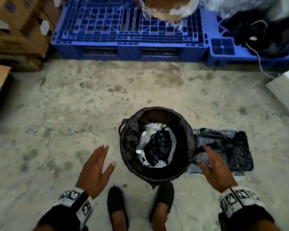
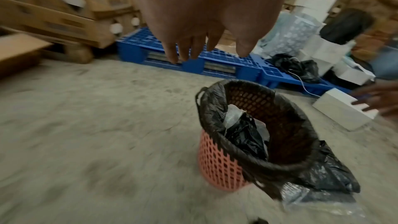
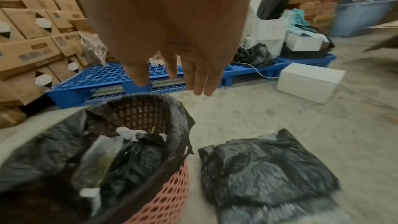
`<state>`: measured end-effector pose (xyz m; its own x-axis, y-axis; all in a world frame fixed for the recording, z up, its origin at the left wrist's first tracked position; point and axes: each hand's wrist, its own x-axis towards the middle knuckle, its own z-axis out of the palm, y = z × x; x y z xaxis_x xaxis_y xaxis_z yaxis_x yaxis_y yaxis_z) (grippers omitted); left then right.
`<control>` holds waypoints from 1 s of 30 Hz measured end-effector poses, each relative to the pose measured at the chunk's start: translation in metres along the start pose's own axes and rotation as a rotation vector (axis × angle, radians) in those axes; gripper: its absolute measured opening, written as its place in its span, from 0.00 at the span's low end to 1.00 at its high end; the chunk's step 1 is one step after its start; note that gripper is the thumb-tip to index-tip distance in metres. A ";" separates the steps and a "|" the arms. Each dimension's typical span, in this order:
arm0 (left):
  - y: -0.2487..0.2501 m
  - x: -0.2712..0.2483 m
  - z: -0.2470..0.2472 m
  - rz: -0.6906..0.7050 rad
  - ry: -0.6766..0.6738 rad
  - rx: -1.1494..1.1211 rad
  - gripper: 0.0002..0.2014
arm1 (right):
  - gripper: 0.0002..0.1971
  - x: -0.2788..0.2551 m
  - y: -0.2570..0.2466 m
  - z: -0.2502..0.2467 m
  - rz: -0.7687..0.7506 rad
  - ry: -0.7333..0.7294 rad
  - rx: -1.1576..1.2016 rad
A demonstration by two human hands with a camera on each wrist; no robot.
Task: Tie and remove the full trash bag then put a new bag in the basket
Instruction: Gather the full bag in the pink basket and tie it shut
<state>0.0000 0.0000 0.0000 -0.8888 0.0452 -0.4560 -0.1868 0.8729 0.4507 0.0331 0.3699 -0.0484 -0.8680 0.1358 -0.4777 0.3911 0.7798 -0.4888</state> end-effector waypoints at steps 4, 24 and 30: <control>-0.015 0.096 0.060 0.173 0.076 0.174 0.42 | 0.35 0.059 0.016 0.055 -0.069 0.125 -0.148; -0.086 0.173 0.153 0.541 0.302 -0.330 0.35 | 0.41 0.107 0.073 0.132 -0.356 0.348 0.634; -0.088 0.178 0.155 0.604 0.344 -0.283 0.36 | 0.47 0.115 0.073 0.126 -0.320 0.482 0.507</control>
<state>-0.0772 0.0069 -0.2395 -0.9428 0.2823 0.1776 0.3158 0.5842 0.7477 -0.0002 0.3657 -0.2308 -0.9545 0.2927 0.0569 0.0905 0.4662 -0.8800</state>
